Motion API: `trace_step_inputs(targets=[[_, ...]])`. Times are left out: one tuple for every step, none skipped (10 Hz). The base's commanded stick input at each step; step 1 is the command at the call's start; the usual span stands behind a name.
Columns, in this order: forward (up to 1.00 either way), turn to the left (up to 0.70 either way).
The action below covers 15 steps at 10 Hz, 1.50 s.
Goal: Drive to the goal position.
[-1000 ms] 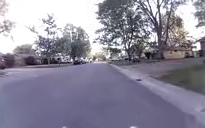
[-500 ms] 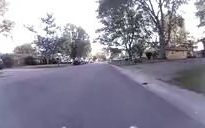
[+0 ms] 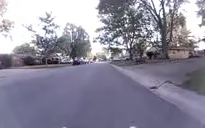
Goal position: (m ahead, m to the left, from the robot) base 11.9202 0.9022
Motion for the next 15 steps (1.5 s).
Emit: trace_step_inputs(targets=[[1.00,0.00],[1.00,0.00],[1.00,0.00],[1.00,0.00],[1.00,-0.02],[1.00,-0.25],[1.00,-0.21],[1.00,-0.02],[1.00,-0.01],[1.00,-0.02],[1.00,-0.03],[1.00,-0.03],[1.00,0.00],[1.00,0.00],[1.00,0.00]])
